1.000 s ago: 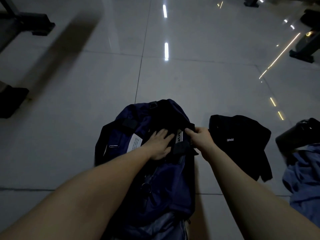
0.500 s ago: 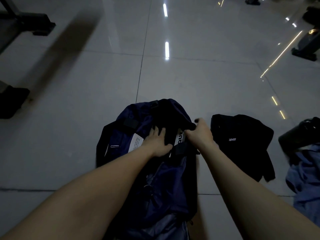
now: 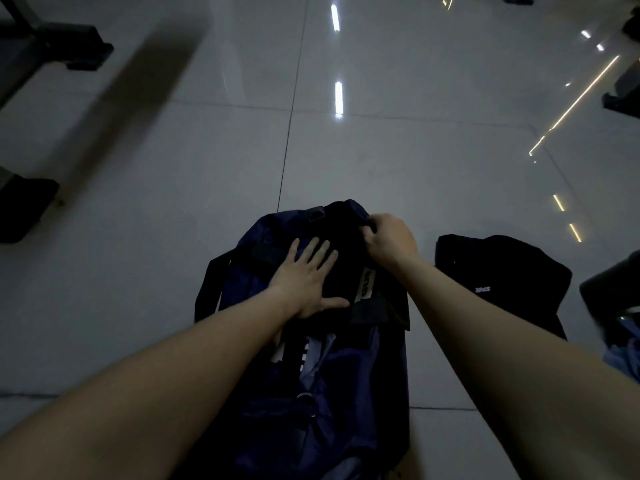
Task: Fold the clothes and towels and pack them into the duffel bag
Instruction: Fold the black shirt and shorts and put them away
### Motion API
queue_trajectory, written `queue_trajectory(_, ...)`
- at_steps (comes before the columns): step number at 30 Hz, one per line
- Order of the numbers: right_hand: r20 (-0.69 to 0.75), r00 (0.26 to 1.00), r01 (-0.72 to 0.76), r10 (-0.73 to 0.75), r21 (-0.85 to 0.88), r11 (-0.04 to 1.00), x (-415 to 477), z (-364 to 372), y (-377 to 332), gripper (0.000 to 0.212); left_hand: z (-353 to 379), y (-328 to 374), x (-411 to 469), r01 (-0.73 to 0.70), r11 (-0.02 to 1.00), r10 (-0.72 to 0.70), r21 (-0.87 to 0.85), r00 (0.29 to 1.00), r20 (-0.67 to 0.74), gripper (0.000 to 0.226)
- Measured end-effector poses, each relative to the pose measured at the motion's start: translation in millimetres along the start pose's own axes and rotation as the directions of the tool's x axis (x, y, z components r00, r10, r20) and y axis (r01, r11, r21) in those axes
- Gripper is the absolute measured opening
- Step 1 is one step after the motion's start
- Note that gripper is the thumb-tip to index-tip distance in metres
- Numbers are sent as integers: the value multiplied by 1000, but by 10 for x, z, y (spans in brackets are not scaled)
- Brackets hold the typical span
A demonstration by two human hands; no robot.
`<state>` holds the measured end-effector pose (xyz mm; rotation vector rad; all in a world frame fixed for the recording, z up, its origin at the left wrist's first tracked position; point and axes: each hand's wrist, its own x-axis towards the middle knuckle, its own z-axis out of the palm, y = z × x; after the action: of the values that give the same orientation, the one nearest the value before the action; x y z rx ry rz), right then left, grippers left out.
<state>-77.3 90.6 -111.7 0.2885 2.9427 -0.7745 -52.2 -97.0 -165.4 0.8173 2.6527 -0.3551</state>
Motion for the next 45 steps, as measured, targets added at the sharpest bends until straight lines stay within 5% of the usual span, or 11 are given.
queue_trajectory(10, 27, 1000, -12, 11, 49, 999, -12, -25, -12, 34, -122, 71, 71, 147, 989, -146, -7, 986, 74, 125)
queue_trajectory(17, 11, 998, -67, 66, 97, 993, -399, -218, 66, 32, -164, -111, -528, 190, 981, -182, 39, 971, -152, 67)
queue_trajectory(22, 273, 962, -89, -7, 337, 937, -717, -181, 153, 57, -197, -149, -782, 264, 961, -271, -89, 959, -83, 71)
queue_trajectory(24, 260, 966, -106, 12, 352, 930, -826, -264, 227, 70, -354, -79, -794, 264, 957, -280, -120, 950, -142, 62)
queue_trajectory(32, 43, 982, -191, 186, 210, 959, -1242, -769, 863, 31, -1156, 840, -556, -48, 941, -137, -336, 851, -507, 30)
queue_trajectory(37, 74, 928, -369, 365, 58, 928, -1581, -951, 1707, 24, -1234, 1672, -325, -181, 917, 62, -355, 945, -321, 41)
queue_trajectory(45, 211, 866, -454, 453, -46, 890, -1612, -758, 2764, 92, -832, 2151, 389, -208, 919, 184, -334, 978, -102, 73)
